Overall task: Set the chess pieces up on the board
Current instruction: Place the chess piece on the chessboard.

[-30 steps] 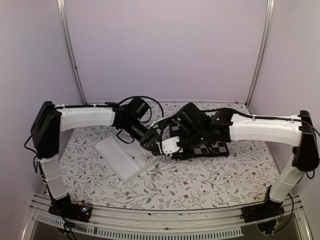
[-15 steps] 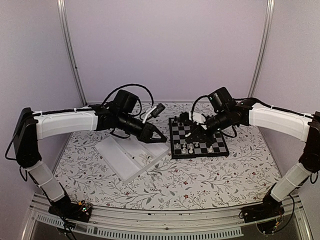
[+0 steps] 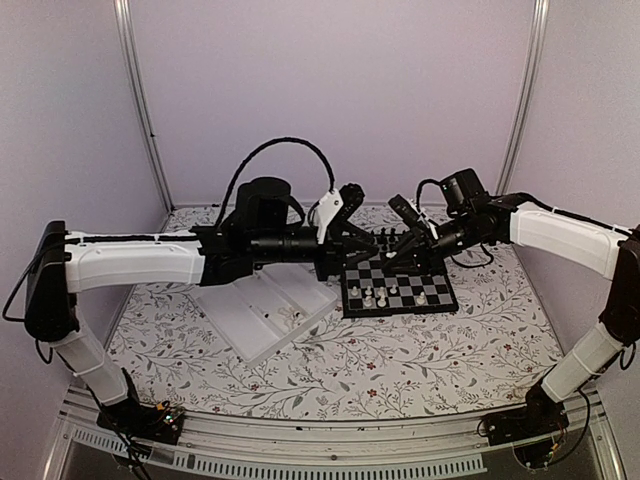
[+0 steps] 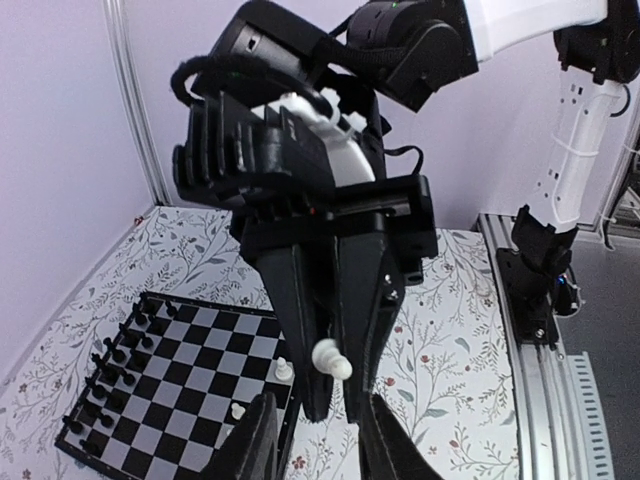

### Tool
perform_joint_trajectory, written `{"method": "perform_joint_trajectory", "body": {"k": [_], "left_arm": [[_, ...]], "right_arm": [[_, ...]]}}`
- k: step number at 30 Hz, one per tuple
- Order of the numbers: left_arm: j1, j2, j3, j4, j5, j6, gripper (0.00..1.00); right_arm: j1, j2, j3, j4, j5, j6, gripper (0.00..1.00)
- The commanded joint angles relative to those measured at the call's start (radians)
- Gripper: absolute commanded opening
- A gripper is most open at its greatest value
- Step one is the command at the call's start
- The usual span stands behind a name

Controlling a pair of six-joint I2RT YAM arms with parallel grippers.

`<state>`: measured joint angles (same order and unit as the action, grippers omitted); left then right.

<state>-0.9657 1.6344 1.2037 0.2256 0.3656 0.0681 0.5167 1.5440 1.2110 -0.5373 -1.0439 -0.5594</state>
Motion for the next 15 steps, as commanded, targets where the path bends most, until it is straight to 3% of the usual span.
{"method": "perform_joint_trajectory", "body": {"k": [1, 15], "left_arm": [[-0.024, 0.064, 0.066, 0.053, -0.016, 0.073, 0.30], [-0.030, 0.131, 0.116, 0.019, 0.057, 0.064, 0.29]], "right_arm": [[-0.001, -0.023, -0.015, 0.005, -0.074, 0.014, 0.09], [-0.003, -0.012, -0.013, 0.003, -0.090, 0.012, 0.10]]}}
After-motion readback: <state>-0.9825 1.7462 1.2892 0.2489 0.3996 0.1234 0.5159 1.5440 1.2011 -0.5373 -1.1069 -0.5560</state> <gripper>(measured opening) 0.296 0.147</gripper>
